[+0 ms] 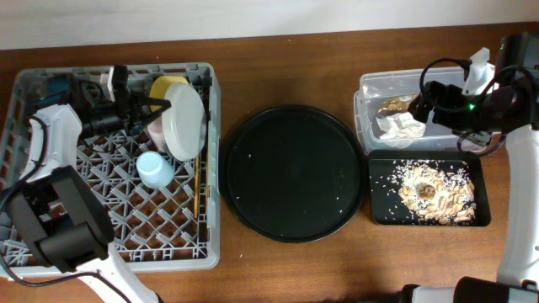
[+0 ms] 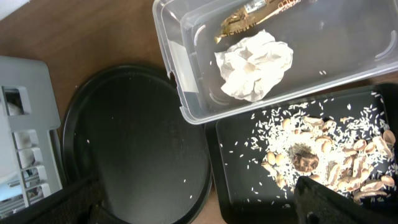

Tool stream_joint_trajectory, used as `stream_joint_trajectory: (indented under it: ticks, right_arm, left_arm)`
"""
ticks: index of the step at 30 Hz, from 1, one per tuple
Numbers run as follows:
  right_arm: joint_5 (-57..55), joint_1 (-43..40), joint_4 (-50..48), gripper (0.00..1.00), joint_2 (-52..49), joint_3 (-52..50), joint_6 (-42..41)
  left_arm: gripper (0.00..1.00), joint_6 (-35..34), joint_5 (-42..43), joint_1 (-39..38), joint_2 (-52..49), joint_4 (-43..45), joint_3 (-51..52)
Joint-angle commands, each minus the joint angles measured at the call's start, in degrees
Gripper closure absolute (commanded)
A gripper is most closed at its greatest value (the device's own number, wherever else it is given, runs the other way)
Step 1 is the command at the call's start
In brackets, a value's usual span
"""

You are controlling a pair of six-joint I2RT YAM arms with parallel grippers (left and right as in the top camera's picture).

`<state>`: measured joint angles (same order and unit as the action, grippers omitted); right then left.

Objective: Sort waste into correct bins and load items into the dishwasher rack
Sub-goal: 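Lift the white plate and insert it upright into the rack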

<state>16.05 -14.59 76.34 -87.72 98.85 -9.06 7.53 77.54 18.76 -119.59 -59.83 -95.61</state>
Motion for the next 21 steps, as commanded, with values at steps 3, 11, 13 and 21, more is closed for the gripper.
stream_joint_trajectory:
  ticks: [3,11,13,21]
  right_arm:
    - [-0.3,-0.2,-0.1,0.01,0.0,0.7,-0.3]
    - [-0.3,-0.2,-0.1,0.01,0.0,0.7,-0.3]
    - [-0.3,-0.2,-0.1,0.01,0.0,0.7,-0.3]
    - [-0.2,-0.2,-0.1,0.01,0.0,0.7,-0.3]
  left_arm:
    - [0.99,-12.0,-0.7,-0.9,0.3,3.8,0.0]
    - [0.99,-25.3,-0.9,-3.1,0.3,12.1,0.0]
    - [0.99,-27.9,-0.9,-3.2,0.3,14.0,0.0]
    - [0.42,-27.9,-3.1,-3.5,0.4,15.5,0.0]
